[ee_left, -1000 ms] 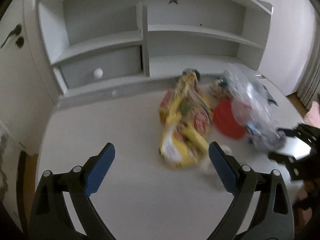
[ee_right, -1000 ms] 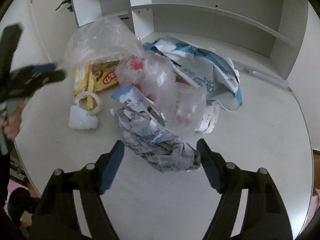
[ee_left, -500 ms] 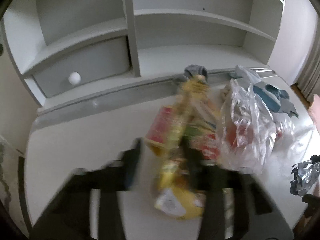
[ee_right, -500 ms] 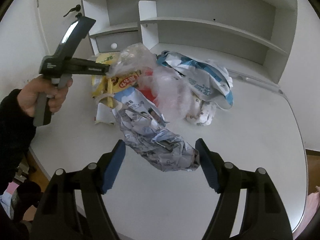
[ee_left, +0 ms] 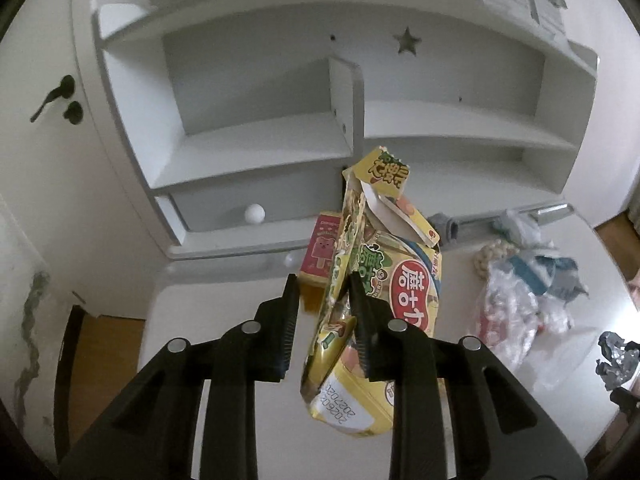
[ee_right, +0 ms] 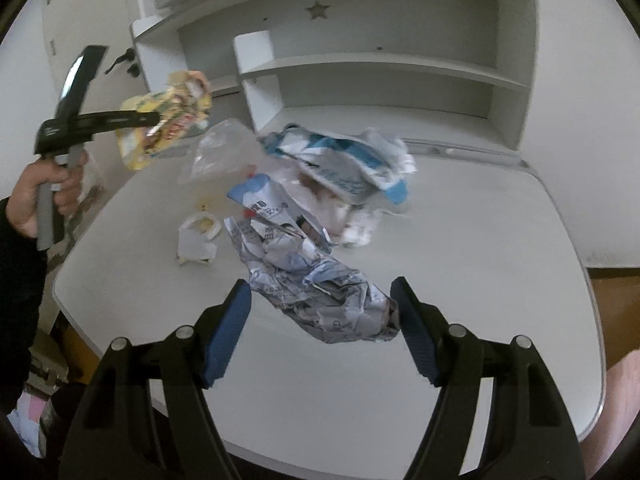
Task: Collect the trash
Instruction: 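Grasp the yellow snack bag with the left tool while the right tool grasps the foil wrapper, then carry both items to the black bin and open the left tool to drop the snack bag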
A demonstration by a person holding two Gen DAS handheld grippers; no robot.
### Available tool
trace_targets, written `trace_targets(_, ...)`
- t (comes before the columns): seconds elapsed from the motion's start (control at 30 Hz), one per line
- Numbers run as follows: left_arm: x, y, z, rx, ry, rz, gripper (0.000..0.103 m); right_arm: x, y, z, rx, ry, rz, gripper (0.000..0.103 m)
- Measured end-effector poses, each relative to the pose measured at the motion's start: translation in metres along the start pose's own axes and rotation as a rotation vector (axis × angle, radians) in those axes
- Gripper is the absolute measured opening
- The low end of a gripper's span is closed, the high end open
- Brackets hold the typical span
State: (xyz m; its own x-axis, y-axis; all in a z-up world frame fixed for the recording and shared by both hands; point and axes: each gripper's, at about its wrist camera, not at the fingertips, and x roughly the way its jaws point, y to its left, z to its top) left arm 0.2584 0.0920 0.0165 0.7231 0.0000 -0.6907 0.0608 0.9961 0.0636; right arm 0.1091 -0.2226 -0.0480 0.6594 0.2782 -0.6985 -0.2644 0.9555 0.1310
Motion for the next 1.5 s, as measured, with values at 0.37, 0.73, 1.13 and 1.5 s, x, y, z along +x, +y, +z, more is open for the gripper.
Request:
trace_targets(0.37,-0.066,-0.169,-0.02,0.216,-0.074,-0.315,0.025,-0.069,-0.108,-0.055,0.225,-0.035,-0.207,0.07)
trace_targets(0.73,-0.106,-0.408,-0.096,0.53,0.012,-0.761,0.025,-0.189,-0.248,-0.213,0.652,-0.038,-0.548,0.07)
trace_targets(1.13,-0.093,-0.605,-0.233,0.768,0.239,-0.959,0.025,-0.213,-0.327,-0.368,1.036,0.116,-0.731,0.07)
trace_targets(1.5,0.012,-0.688,-0.327,0.774,0.445,-0.849,0.025,-0.16,-0.363,-0.431,1.129,0.301,-0.677,0.07)
